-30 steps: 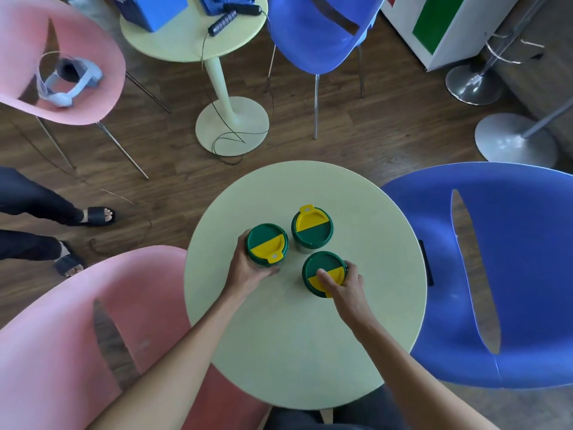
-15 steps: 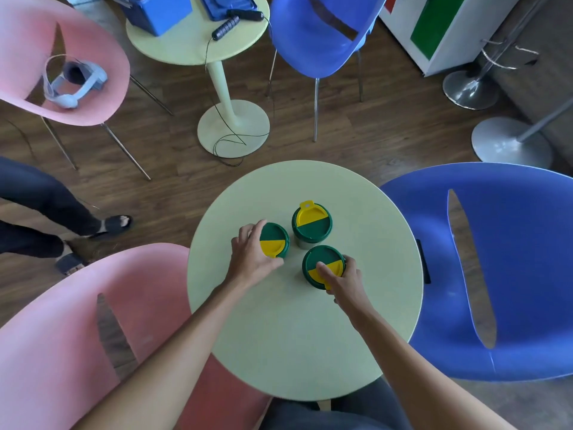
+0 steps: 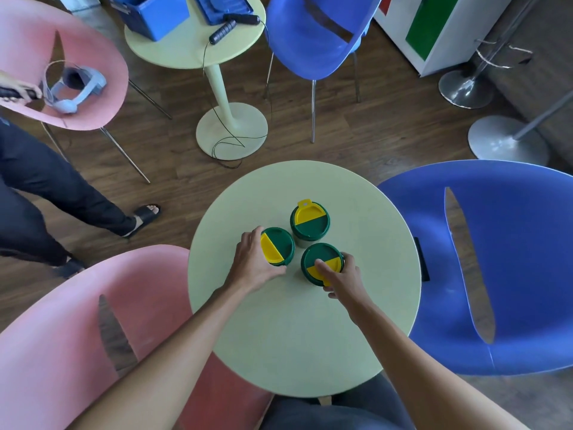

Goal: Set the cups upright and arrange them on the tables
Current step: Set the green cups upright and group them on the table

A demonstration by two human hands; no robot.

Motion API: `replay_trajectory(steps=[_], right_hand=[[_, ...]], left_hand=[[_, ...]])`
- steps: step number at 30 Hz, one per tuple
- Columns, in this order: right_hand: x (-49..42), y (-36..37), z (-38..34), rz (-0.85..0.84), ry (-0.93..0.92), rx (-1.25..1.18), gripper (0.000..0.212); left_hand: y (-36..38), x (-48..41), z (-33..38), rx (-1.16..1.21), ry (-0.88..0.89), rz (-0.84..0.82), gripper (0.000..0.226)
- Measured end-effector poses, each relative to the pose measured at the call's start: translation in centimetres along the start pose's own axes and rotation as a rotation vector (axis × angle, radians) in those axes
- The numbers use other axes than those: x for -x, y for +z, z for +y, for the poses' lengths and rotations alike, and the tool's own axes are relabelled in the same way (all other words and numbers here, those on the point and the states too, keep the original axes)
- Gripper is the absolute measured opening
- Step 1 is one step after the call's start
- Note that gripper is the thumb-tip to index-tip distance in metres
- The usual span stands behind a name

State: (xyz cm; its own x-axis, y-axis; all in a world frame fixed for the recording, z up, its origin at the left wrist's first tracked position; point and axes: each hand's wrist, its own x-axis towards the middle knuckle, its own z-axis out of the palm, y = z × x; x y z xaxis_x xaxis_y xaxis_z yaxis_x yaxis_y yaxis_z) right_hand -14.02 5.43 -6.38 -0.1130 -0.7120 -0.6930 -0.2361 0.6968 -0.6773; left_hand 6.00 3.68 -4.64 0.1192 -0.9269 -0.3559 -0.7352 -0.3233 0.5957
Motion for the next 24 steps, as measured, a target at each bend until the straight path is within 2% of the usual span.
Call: replay_trajectory(steps=[5, 14, 18, 24], right_hand=[[0.0, -0.1, -0.1, 0.023, -0.017, -0.039, 0.067], [-0.3, 0.2, -0.5, 0.098, -0.051, 0.051, 0.073], [-0.9, -0.2, -0.9, 0.105, -0.034, 0.044, 0.062], [-1.3, -0.4, -1.2, 0.095, -0.017, 0.091, 0.065]], left_hand=[[-0.1, 0.5, -0.3, -0.039, 0.084, -0.075, 0.099], [0.1, 0.1, 0.2, -0.063, 0.104, -0.115, 0.1], [0.1, 0.1, 0.3, -0.067, 0.104, -0.127, 0.1], [0.0, 0.0, 0.2, -0.069, 0.096, -0.154, 0.1]])
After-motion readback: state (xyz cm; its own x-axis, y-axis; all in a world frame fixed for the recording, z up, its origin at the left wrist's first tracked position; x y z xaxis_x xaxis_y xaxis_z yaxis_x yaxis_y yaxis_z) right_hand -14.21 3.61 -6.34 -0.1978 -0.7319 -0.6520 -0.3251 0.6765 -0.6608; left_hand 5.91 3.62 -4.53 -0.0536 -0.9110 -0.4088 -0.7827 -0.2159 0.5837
